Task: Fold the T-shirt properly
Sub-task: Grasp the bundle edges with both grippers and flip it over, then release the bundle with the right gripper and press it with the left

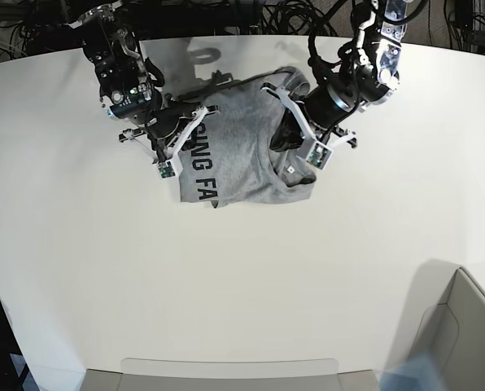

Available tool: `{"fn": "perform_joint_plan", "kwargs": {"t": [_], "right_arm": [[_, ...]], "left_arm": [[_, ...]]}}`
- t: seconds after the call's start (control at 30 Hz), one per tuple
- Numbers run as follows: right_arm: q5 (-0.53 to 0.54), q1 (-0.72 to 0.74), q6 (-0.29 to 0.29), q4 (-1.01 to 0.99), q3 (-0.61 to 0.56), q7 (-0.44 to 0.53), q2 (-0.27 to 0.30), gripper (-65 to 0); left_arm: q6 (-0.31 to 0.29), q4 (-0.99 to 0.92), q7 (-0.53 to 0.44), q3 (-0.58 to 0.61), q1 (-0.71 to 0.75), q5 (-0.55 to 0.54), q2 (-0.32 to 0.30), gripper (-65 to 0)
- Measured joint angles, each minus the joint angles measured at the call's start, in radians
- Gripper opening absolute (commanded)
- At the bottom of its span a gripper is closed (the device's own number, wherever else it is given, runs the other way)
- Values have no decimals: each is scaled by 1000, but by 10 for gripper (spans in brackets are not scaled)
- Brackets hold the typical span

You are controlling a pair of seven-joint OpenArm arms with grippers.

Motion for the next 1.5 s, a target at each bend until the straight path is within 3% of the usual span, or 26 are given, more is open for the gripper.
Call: {"fn": "perform_joint_plan", "kwargs": {"t": [0.13,0.3,0.53,0.6,0.7,0.83,1.0,1.13,1.37,1.5], "right_arm": [[0,1,47,-41,1,6,-5,-650],[-1,-2,56,-40,-2,6,-5,-650],[12,-6,66,133,1,-6,-4,-650],[11,36,66,142,16,-6,-3,-650],[-1,126,59,64,47,2,-2,-650],[10,253,68,-130,39,-5,1,-650],[-3,335,128,-303,-17,0,3,-650],[-7,327,128,-353,-68,0,4,-650],[-143,208,122,-282,-82,50,-11,-650],[-159,106,126,-199,-86,68,-19,-650]], "left_arm": [[3,-142,8,-4,-42,4,0,-650],[89,-325,2,-117,-143,-5,5,-650],[89,-69,11,-187,-95,-7,3,-650],[82,-17,47,-150,-67,-13,17,-650],[90,-21,136,-2,-56,8,8,-650],[80,-31,105,171,-7,-10,-37,-650],[94,-121,35,214,19,5,-92,-650],[61,-268,-39,198,-21,-45,-89,-650],[43,-423,-60,60,-126,-70,-74,-650],[62,-526,-50,37,-250,-50,-81,-650]]}}
